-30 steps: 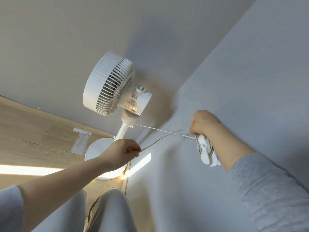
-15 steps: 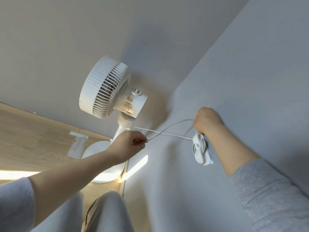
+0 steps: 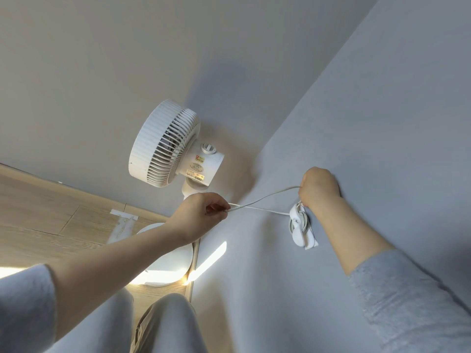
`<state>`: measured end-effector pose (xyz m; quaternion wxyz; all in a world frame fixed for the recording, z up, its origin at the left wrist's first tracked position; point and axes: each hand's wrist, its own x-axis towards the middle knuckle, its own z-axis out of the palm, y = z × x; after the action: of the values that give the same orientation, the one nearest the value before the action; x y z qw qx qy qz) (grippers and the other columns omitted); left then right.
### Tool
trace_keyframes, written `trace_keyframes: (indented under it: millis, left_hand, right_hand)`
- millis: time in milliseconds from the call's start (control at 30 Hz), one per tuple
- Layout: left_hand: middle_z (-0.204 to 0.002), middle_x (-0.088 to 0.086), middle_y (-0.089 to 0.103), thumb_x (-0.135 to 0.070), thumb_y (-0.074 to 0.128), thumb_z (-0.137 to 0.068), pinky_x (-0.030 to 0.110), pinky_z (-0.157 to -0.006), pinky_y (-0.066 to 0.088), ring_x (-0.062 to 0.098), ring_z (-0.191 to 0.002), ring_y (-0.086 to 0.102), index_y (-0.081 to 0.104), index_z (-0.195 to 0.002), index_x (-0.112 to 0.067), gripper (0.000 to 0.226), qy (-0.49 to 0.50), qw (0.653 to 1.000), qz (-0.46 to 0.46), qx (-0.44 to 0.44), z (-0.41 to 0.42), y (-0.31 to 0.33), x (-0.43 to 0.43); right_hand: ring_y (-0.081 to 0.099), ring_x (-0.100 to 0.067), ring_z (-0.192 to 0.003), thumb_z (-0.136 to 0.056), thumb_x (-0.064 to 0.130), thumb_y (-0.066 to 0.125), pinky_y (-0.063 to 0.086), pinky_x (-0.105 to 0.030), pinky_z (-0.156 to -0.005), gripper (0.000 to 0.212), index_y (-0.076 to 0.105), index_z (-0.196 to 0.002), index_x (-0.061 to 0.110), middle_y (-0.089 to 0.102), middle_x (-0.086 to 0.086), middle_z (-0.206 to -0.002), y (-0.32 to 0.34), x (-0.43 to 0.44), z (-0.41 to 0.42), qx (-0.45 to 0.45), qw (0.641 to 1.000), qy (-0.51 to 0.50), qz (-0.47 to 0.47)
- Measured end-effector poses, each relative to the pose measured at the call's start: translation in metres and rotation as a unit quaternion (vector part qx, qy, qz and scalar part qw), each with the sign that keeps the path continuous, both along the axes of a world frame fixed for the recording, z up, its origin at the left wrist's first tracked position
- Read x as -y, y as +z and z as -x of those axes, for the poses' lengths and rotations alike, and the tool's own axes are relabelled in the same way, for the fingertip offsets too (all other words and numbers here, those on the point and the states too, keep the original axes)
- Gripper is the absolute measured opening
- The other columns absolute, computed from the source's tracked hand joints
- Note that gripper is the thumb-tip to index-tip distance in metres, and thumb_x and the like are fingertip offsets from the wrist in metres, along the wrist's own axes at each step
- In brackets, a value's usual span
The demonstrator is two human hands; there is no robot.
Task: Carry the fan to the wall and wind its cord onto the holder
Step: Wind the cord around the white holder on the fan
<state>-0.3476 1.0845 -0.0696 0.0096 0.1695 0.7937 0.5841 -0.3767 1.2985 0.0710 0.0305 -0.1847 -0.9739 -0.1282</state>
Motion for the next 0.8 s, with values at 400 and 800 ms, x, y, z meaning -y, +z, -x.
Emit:
trace_keyframes:
  millis: [400, 800]
  left_hand:
    - [-0.079, -0.011, 0.064, -0.014, 0.064, -0.083, 0.005, -0.067, 0.041, -0.002, -0.073, 0.058, 0.072, -0.096, -0.015, 0.015, 0.005, 0.999, 0.037, -0.032, 0.007, 0.014, 0.008]
    - [-0.082, -0.010, 0.070, -0.014, 0.065, -0.082, 0.002, -0.066, 0.045, -0.002, -0.074, 0.063, 0.073, -0.093, -0.017, 0.014, -0.008, 1.000, 0.022, 0.001, -0.025, 0.007, 0.015]
  right_hand:
    - [0.067, -0.031, -0.094, -0.077, 0.000, 0.057, 0.053, -0.030, -0.076, 0.021, 0.071, -0.092, 0.004, 0.073, -0.014, -0.097, 0.014, 0.000, -0.023, -0.035, 0.999, 0.011, 0.018]
    - [0.064, -0.024, -0.069, -0.077, 0.000, 0.052, 0.050, -0.025, -0.065, 0.027, 0.072, -0.096, 0.000, 0.074, -0.015, -0.085, 0.003, 0.006, -0.088, 0.020, 0.986, -0.075, 0.151]
